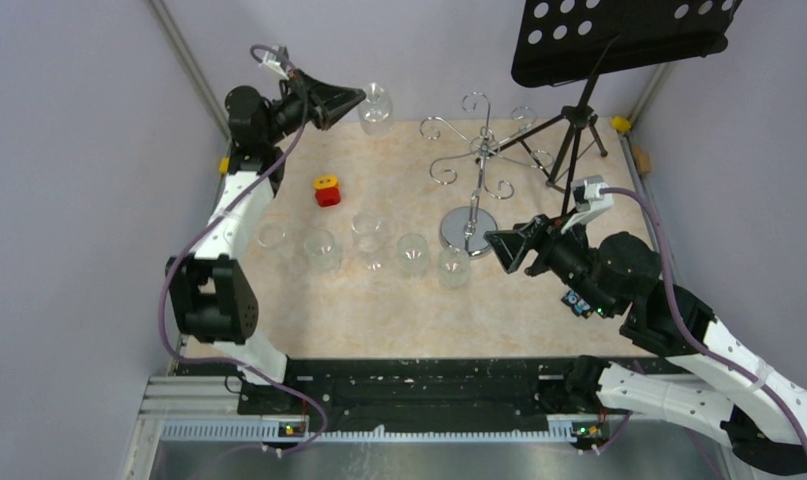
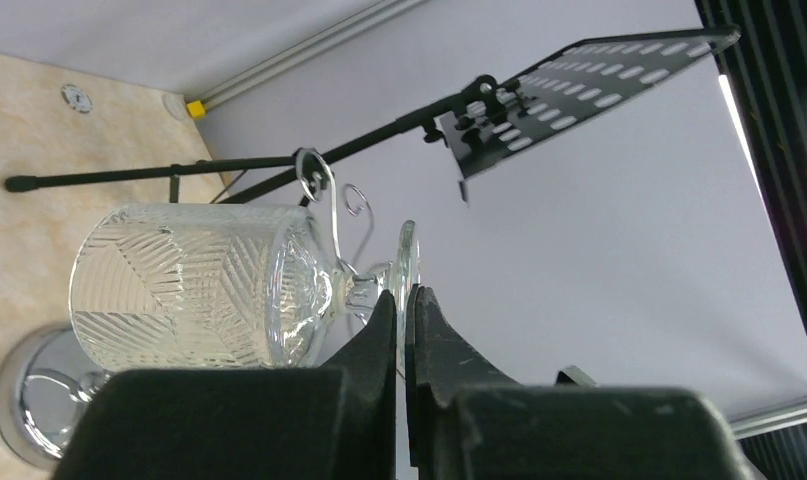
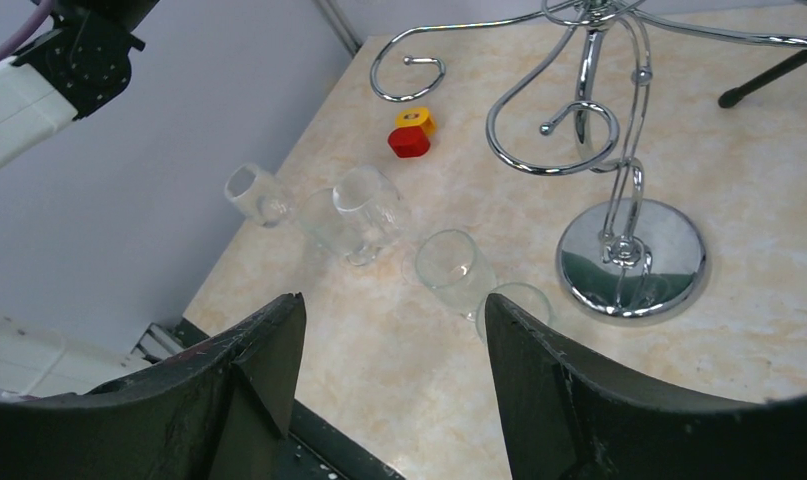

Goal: Take the wine glass off the wine glass rack

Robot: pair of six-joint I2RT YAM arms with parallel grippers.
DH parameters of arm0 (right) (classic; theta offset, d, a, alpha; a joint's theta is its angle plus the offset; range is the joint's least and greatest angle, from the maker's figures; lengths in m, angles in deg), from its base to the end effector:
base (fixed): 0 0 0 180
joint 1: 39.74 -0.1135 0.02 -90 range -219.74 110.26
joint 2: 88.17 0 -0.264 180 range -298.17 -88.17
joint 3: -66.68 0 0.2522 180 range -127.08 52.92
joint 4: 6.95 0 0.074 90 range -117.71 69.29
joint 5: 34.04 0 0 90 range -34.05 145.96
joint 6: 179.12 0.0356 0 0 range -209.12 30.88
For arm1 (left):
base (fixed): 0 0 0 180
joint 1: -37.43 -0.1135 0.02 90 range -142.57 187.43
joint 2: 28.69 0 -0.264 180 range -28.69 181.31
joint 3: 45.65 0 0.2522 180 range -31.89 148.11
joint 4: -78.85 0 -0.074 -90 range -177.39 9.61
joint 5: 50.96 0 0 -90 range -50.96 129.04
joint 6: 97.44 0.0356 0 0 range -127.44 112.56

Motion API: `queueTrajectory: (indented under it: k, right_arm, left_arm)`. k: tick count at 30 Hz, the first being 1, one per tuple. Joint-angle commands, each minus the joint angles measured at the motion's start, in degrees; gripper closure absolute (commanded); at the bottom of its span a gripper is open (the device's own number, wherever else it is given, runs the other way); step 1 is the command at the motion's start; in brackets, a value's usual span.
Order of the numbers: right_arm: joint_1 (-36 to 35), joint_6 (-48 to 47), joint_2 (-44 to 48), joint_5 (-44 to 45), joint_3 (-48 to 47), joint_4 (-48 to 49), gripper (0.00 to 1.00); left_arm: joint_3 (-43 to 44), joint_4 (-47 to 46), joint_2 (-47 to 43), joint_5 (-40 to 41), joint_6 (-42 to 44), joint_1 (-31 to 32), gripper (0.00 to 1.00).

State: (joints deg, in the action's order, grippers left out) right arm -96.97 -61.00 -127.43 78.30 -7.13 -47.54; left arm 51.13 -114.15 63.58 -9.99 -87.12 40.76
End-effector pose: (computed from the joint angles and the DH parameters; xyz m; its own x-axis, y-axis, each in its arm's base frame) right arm 0.0816 0.1017 0.4123 -0.3204 0.3077 -0.8959 -0.4786 0.7636 0.4334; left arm 0.3725 -0.0486 0.4264 -0.6909 -0.6059 -0.3943 0.4311 0.0926 -0.8975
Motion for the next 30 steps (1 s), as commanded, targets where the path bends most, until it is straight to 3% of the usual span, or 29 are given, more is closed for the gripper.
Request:
queueTrajectory:
  k: [1,5,11,16,24,30]
  right_arm:
    - [-0.2,0.7,-0.2,-4.2,1.7,8.1,0.32]
    - [-0.2,1.5,-0.4,-7.2,3.8,13.4,0.31]
    - [-0.2,3.1,-0.8,-11.0,7.4,23.8,0.29]
    - [-0.2,7.7,-1.5,-14.1,13.8,39.1,0.29]
    - [-0.2,14.7,-6.1,-14.2,19.0,56.4,0.27]
    - [-0.2,18.0,-7.5,-12.6,21.4,62.8,0.26]
  left_arm:
    - [-7.6,-5.2,-13.3,6.1,-4.9,0.1,1.00]
    - [-16.9,-12.4,-22.0,8.8,-13.3,0.2,1.00]
    - [-20.0,-0.7,-33.1,9.1,-12.1,1.0,1.00]
    - [-22.0,4.0,-39.7,10.2,-13.6,2.5,1.00]
    - [-23.7,4.6,-42.2,9.3,-20.8,12.1,1.00]
    - [-24.6,6.5,-42.7,14.1,-19.6,21.6,1.00]
